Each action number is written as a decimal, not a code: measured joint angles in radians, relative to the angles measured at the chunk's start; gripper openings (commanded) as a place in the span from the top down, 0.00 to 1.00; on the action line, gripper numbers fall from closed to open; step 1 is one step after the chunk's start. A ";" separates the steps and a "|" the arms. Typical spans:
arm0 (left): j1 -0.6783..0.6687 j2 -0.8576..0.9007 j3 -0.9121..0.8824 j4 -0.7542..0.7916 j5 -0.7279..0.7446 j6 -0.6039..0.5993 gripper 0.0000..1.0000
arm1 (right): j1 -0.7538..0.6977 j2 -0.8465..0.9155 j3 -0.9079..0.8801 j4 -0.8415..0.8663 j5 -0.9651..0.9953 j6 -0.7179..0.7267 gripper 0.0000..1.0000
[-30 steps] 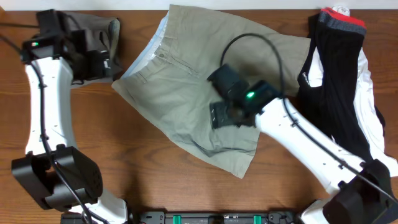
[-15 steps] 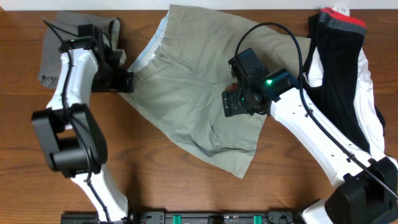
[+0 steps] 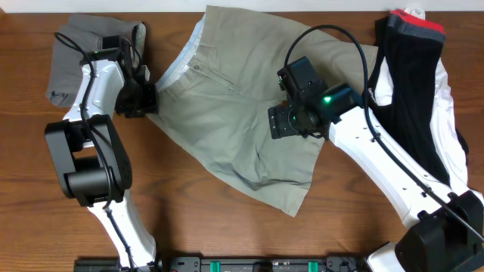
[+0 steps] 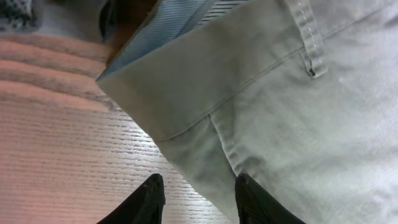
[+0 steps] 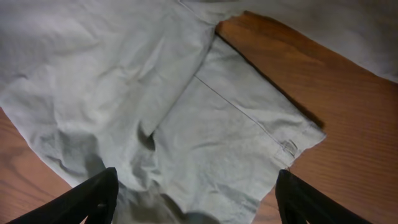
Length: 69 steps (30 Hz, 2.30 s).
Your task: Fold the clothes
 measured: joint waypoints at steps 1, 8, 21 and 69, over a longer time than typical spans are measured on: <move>0.000 0.000 0.000 0.000 -0.004 -0.018 0.61 | 0.000 0.000 0.000 0.002 0.000 0.000 0.21; 0.000 0.000 -0.048 0.057 -0.061 -0.187 0.61 | 0.000 0.000 0.000 0.020 0.000 0.000 0.20; -0.014 0.002 -0.154 0.163 -0.079 -0.315 0.94 | 0.000 0.000 0.000 0.042 0.005 -0.002 0.21; -0.008 -0.232 -0.375 -0.113 -0.161 -0.249 0.02 | -0.095 0.191 0.000 0.301 -0.030 -0.014 0.22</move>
